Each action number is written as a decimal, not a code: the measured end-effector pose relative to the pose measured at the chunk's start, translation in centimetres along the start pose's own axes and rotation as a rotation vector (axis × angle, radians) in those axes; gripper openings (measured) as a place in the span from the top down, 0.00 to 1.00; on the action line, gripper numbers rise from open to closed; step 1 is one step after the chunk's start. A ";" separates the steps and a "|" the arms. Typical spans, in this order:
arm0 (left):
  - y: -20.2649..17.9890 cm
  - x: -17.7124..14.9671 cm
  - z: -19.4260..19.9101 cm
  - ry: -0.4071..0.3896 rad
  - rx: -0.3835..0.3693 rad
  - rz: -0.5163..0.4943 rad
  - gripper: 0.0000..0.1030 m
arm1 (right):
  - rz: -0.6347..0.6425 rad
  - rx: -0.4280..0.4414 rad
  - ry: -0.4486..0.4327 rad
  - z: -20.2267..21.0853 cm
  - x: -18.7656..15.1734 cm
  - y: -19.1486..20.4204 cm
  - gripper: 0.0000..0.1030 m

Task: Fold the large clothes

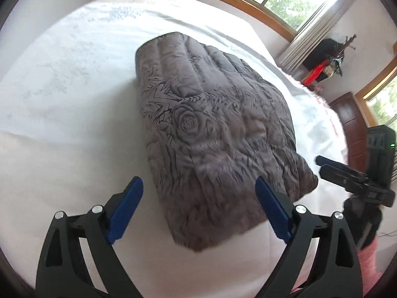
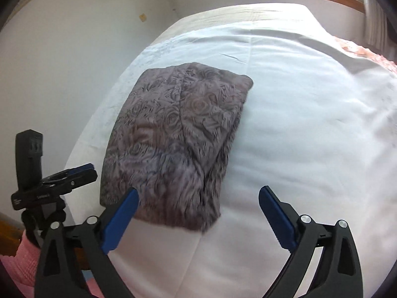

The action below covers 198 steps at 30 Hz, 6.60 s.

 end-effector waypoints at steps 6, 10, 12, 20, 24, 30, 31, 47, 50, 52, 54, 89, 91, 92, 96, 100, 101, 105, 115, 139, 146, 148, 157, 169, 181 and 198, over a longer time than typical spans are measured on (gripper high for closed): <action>-1.2 -1.1 2.0 0.011 0.081 -0.011 0.11 | 0.010 -0.104 0.005 1.0 -1.8 1.5 0.04; -0.7 -3.1 3.6 -0.001 0.142 -0.036 0.11 | 0.013 -0.125 0.008 2.3 -2.9 2.4 0.04; -0.8 -3.7 4.3 -0.008 0.172 -0.049 0.11 | 0.003 -0.140 0.019 2.6 -3.4 3.0 0.04; -2.2 -5.6 7.2 -0.021 0.204 -0.085 0.11 | -0.014 -0.182 0.033 4.3 -5.5 4.9 0.04; -2.5 -6.5 8.3 -0.023 0.220 -0.094 0.11 | -0.022 -0.191 0.036 4.9 -6.2 5.6 0.04; -2.7 -7.4 9.7 -0.021 0.223 -0.097 0.11 | -0.025 -0.198 0.045 5.8 -6.8 6.5 0.04; -2.7 -7.5 9.9 -0.022 0.225 -0.099 0.11 | -0.027 -0.199 0.046 5.9 -6.9 6.6 0.04; -2.9 -7.9 11.6 -0.037 0.266 -0.119 0.11 | -0.018 -0.233 0.043 6.3 -7.1 7.6 0.04; -2.8 -7.8 11.5 -0.038 0.266 -0.121 0.11 | -0.018 -0.233 0.047 6.3 -7.0 7.5 0.04; -2.8 -7.8 11.5 -0.037 0.265 -0.123 0.11 | -0.017 -0.232 0.046 6.3 -7.0 7.5 0.04; -2.9 -7.8 11.5 -0.037 0.267 -0.120 0.11 | -0.017 -0.235 0.043 6.2 -7.0 7.4 0.04; -2.4 -7.7 11.4 -0.027 0.270 -0.145 0.11 | -0.014 -0.238 0.032 6.5 -7.5 7.7 0.04; -2.4 -7.7 11.4 -0.025 0.267 -0.143 0.11 | -0.014 -0.238 0.032 6.5 -7.5 7.6 0.04; -2.5 -7.7 11.4 -0.026 0.267 -0.144 0.11 | -0.015 -0.237 0.032 6.5 -7.5 7.6 0.04; -2.4 -7.7 11.4 -0.025 0.267 -0.146 0.11 | -0.012 -0.237 0.031 6.5 -7.5 7.5 0.04; -2.4 -7.7 11.4 -0.024 0.265 -0.140 0.11 | -0.013 -0.236 0.032 6.5 -7.4 7.4 0.04; -2.4 -7.7 11.4 -0.025 0.264 -0.141 0.11 | -0.013 -0.237 0.032 6.5 -7.4 7.5 0.04; -2.6 -7.6 11.3 -0.026 0.261 -0.143 0.11 | -0.013 -0.237 0.032 6.5 -7.4 7.5 0.04; -2.5 -7.3 11.1 -0.022 0.270 -0.145 0.11 | -0.015 -0.231 0.033 6.5 -7.3 7.0 0.04; -2.4 -6.9 10.5 -0.019 0.273 -0.147 0.11 | -0.010 -0.228 0.032 6.3 -6.6 6.9 0.04; -2.4 -6.5 10.4 -0.030 0.280 -0.159 0.11 | -0.028 -0.198 0.000 6.6 -6.1 6.5 0.04; -2.5 -6.3 10.5 -0.038 0.281 -0.164 0.11 | -0.042 -0.201 -0.028 6.9 -5.8 5.9 0.04; -4.1 -4.0 10.2 -0.118 0.313 -0.222 0.11 | -0.149 -0.358 -0.178 8.0 -4.8 -2.8 0.04; -7.9 0.0 9.8 -0.199 0.291 -0.270 0.11 | -0.399 -0.482 -0.252 10.0 -5.2 -15.5 0.04; -7.0 -1.0 9.1 -0.126 0.297 -0.240 0.11 | -0.137 -0.343 -0.135 6.2 -4.1 -4.1 0.04; -4.8 -3.7 10.0 -0.084 0.323 -0.205 0.11 | -0.008 -0.244 -0.021 5.6 -4.3 5.7 0.04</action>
Point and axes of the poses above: each gripper's, at about its wrist camera, not at the fingertips, and z roughly against the way its jaws point, y to its left, x to its top, the point moved 2 cm from there along -z, roughly the way its jaws point, and after that the axes turned 5 degrees about -y, right-handed, at the moved point
